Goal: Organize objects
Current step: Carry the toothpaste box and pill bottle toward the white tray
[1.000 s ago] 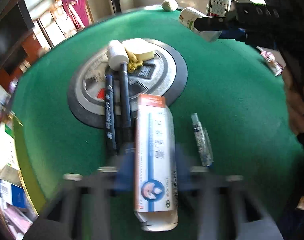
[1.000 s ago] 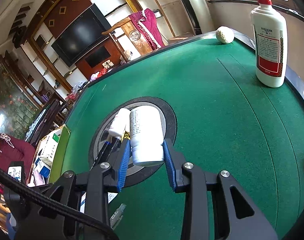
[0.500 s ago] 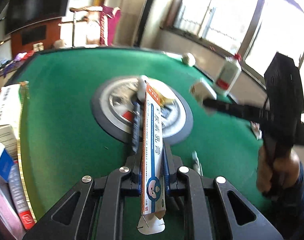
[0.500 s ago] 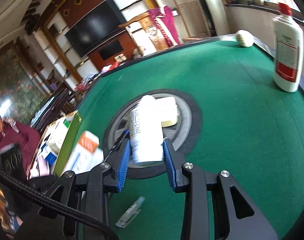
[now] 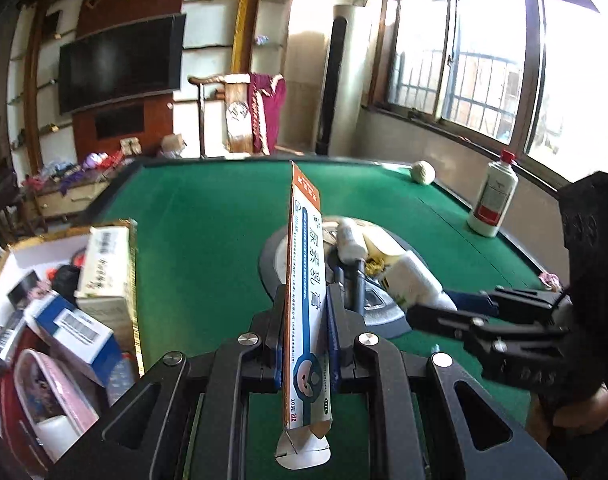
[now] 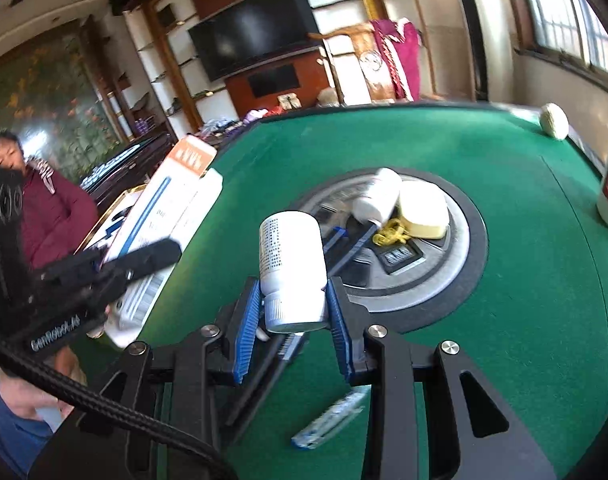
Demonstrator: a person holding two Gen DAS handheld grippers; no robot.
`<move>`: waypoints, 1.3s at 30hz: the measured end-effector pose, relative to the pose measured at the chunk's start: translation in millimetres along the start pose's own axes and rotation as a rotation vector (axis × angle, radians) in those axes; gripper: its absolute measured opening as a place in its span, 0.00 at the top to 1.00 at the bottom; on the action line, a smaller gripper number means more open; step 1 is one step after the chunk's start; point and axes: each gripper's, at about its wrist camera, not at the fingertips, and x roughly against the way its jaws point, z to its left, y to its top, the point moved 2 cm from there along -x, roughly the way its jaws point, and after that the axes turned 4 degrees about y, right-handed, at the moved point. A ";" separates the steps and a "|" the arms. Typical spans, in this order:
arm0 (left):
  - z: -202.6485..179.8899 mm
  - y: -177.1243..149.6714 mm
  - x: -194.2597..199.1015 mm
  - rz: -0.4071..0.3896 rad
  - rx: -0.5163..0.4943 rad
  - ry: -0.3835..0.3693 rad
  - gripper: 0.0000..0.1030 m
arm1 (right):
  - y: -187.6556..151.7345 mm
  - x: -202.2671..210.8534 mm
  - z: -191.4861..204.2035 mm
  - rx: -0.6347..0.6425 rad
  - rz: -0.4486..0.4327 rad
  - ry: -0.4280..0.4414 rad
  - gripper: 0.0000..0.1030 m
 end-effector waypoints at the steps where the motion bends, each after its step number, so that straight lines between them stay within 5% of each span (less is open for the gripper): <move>1: 0.5 0.4 2.1 -0.014 -0.005 0.016 0.87 | -0.7 0.6 4.7 0.012 -0.003 0.004 0.70; 13: 36.7 1.5 22.1 -0.132 0.020 0.239 0.87 | -7.9 -4.9 43.6 0.040 -0.019 0.055 0.70; 39: 135.7 -17.8 56.3 -0.181 0.165 0.469 0.87 | 4.8 -54.8 142.9 0.136 0.028 0.146 0.69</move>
